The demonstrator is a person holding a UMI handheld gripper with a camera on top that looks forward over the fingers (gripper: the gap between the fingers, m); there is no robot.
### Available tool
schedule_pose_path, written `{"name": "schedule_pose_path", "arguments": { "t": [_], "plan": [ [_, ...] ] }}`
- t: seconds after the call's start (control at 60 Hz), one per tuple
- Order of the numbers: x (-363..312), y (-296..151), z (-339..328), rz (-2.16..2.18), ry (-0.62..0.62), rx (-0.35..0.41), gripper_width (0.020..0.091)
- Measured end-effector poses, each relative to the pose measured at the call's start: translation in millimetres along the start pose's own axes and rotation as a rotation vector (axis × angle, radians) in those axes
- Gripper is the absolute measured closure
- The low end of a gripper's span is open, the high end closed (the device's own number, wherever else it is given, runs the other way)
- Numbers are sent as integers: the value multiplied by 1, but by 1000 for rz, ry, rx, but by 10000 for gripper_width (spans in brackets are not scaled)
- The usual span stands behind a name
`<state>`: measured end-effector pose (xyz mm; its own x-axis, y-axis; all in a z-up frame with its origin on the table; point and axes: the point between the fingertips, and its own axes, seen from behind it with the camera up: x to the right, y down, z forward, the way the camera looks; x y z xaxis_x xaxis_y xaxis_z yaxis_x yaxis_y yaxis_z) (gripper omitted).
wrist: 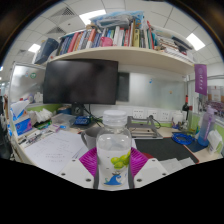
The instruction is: Pour water
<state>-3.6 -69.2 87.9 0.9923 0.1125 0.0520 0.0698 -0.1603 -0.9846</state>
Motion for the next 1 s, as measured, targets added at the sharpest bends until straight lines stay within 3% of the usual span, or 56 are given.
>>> {"name": "schedule_pose_path", "arguments": {
  "t": [0.05,0.283,0.45,0.717,0.85,1.0],
  "plan": [
    [-1,1,2,-10,0,-8,735],
    [30,-33,3,-215,30,-70,736],
    [63,-46,21,-604,38,-159,738],
    [78,-63,55,-1241,-10,-229,736],
    [89,-69,68,-1532,24,-282,736],
    [82,-76,83,-1726,10,-280,736]
  ]
}}
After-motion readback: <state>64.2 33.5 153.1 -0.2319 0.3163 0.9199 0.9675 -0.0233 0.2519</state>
